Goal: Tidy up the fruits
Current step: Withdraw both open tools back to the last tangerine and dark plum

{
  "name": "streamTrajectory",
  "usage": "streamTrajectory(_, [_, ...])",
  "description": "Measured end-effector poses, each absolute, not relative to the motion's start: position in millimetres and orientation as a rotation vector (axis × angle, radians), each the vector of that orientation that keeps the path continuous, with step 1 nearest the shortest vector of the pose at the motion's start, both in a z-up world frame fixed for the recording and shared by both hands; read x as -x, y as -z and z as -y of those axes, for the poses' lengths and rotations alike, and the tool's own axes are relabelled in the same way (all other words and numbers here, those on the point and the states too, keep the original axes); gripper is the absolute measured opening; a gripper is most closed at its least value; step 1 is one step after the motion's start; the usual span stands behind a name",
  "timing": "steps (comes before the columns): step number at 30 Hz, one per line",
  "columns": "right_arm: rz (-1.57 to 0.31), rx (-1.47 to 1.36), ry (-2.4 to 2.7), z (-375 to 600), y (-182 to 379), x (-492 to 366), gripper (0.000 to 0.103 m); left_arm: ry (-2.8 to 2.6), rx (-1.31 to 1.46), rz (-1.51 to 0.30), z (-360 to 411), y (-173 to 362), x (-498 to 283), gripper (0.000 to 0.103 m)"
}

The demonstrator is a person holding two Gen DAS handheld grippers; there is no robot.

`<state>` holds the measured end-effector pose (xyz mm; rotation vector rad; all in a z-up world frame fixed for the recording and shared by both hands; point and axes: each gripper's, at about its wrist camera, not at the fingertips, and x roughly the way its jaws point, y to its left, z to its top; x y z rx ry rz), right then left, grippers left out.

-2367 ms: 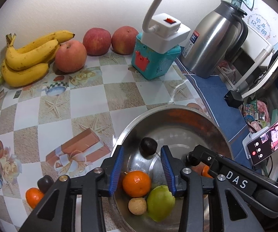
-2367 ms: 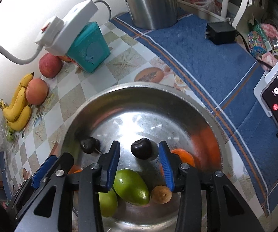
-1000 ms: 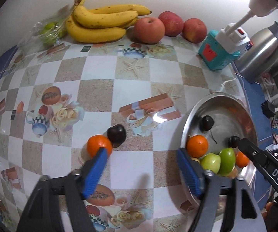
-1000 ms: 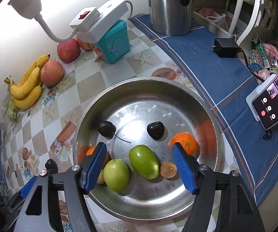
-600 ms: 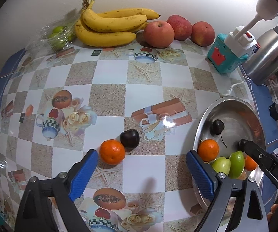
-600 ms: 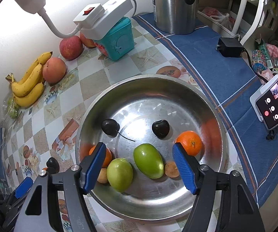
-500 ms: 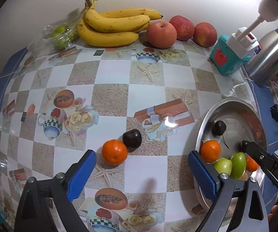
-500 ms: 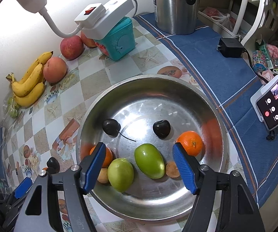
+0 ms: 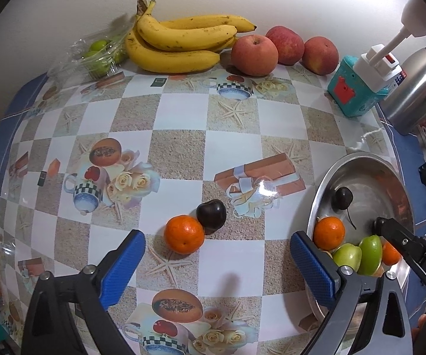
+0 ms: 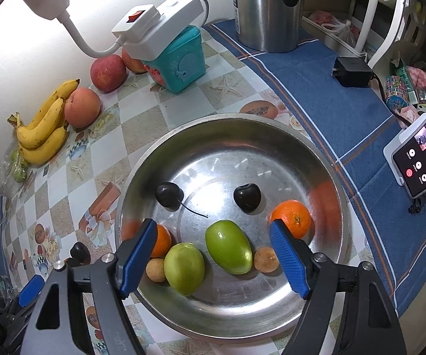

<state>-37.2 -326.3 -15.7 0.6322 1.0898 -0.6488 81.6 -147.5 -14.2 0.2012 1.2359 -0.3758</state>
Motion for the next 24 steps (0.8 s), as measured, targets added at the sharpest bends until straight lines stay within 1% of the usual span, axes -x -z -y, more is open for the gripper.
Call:
streamTrajectory(1, [-1.090,-0.629,0.652,325.9,15.6,37.1,0.080,0.377,-0.202,-1.233,147.3,13.8,-81.7,0.101])
streamTrajectory(2, [-1.091,-0.626,0.655,325.6,15.6,36.9,0.084,0.379,-0.204,-1.229,147.3,13.0,-81.6,0.101])
streamTrajectory(3, [-1.091,-0.624,0.654,325.5,15.3,36.8,0.091,0.380,-0.207,-1.226,147.2,12.6,-81.4,0.103])
streamTrajectory(4, [-1.090,-0.623,0.652,325.1,15.2,36.6,0.092,0.380,-0.208,-1.225,146.8,12.2,-81.3,0.103])
streamTrajectory(24, [-1.092,-0.596,0.614,311.8,13.5,30.2,0.093,0.329,-0.210,-1.190,121.0,3.0,-87.5,0.103])
